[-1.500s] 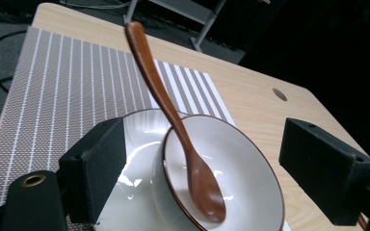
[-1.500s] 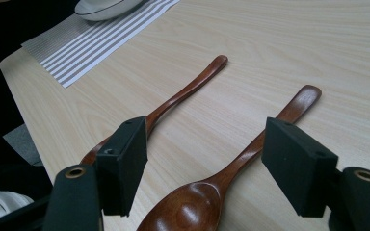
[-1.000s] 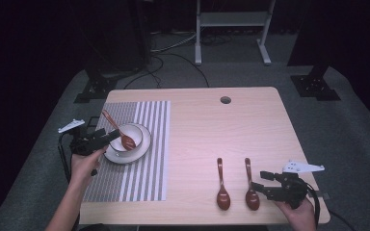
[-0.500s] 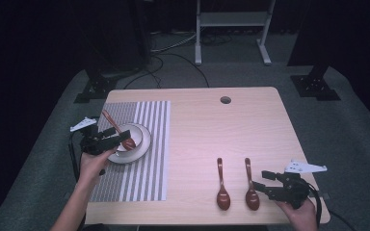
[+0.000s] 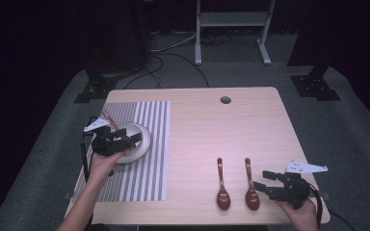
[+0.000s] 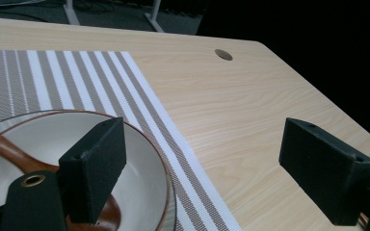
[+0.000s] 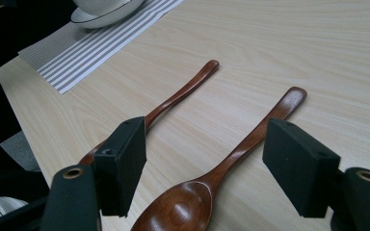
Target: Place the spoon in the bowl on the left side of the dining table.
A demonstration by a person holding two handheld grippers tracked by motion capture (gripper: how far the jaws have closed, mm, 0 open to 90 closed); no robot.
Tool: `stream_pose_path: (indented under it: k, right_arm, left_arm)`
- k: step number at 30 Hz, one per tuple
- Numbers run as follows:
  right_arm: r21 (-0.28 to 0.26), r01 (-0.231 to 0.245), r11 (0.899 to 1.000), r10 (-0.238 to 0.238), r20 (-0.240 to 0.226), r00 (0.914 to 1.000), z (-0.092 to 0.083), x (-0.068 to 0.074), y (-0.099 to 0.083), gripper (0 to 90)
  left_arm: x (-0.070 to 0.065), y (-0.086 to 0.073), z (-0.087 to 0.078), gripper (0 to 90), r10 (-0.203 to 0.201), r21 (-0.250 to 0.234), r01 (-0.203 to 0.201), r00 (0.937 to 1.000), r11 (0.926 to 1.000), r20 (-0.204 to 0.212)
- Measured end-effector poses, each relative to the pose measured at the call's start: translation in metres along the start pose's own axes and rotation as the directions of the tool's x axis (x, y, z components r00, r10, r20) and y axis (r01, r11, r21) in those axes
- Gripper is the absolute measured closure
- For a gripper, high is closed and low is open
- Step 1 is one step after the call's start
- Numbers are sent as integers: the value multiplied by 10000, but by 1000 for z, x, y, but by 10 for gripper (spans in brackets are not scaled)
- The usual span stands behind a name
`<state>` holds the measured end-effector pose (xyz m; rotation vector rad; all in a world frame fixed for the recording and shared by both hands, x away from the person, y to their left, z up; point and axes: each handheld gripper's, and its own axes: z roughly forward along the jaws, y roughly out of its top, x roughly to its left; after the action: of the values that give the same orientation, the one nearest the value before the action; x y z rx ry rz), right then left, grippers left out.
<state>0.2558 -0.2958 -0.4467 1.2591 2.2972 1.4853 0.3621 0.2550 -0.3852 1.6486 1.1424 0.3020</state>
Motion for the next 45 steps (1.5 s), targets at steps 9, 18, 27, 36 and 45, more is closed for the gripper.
stream_pose_path:
  k: [9,18,27,36,45]
  right_arm:
    - [16,-5,10000,5,31,10000,0,-1,0,305]
    - [58,-4,10000,3,60,10000,1,-1,-1,303]
    - [63,-11,10000,11,93,10000,1,-1,-1,302]
    - [6,-26,10000,26,147,9999,0,-2,-1,294]
    - [-22,-38,10000,38,203,9998,0,-2,-1,286]
  left_arm:
    - [-8,-8,10,157,252,281,-254,9996,9993,96]
    - [-15,-16,18,106,283,533,-294,9994,9981,204]
    - [-22,-22,25,103,447,676,-470,9984,9966,351]
    - [-33,-33,34,101,693,969,-742,9962,9925,530]
    - [-46,-42,41,101,828,1115,-917,9931,9895,827]
